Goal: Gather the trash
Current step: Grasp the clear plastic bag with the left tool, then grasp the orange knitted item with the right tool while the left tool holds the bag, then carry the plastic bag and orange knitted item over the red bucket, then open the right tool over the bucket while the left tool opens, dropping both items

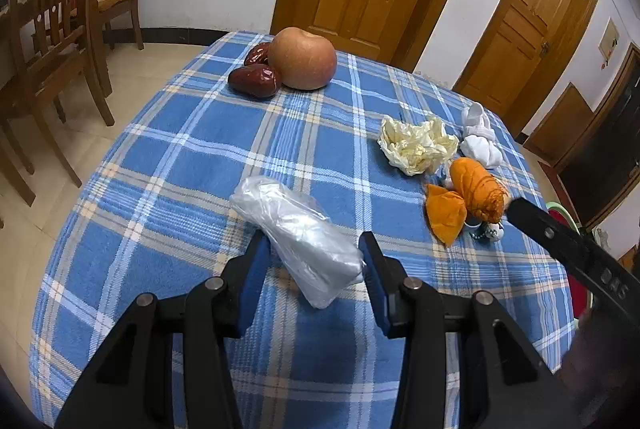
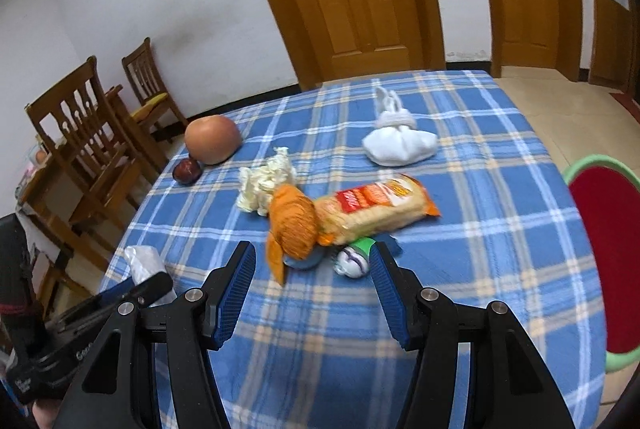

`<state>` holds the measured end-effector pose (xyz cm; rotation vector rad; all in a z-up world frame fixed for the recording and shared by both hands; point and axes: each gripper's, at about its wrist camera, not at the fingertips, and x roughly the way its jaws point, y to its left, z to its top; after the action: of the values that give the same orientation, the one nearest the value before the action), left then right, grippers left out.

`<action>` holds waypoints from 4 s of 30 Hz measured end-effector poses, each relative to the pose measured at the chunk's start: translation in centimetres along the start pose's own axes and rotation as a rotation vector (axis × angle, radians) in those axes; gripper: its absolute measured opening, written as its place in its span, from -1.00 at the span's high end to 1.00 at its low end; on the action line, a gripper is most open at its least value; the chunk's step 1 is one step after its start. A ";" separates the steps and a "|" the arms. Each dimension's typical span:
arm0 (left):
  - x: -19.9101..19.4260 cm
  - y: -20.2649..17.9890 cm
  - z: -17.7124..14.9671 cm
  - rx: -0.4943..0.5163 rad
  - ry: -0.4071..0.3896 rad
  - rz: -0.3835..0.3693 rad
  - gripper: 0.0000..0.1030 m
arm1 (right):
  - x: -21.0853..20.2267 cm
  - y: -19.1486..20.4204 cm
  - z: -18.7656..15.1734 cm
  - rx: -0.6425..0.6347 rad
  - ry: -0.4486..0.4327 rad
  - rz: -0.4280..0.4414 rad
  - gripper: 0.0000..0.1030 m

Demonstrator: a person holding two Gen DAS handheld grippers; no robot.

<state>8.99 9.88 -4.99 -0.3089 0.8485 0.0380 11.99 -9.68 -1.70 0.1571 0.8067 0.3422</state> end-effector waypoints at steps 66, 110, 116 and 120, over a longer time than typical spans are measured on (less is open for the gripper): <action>-2.3 -10.8 -1.7 0.176 0.035 -0.188 0.10 | -11.3 -10.7 -4.2 0.210 -0.167 -0.054 0.56; 2.3 -28.5 -4.3 0.483 0.166 -0.383 0.10 | -15.8 -25.8 -8.4 0.520 -0.213 -0.309 0.29; 3.2 -30.7 -5.0 0.523 0.181 -0.399 0.11 | -16.1 -26.1 -8.5 0.524 -0.224 -0.305 0.25; 3.5 -32.4 -5.4 0.559 0.184 -0.412 0.11 | -16.4 -26.4 -8.7 0.534 -0.233 -0.307 0.25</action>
<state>12.40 -22.91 -2.77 0.0467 0.9259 -0.6106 1.44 -40.18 -3.52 0.5548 0.6630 -0.1869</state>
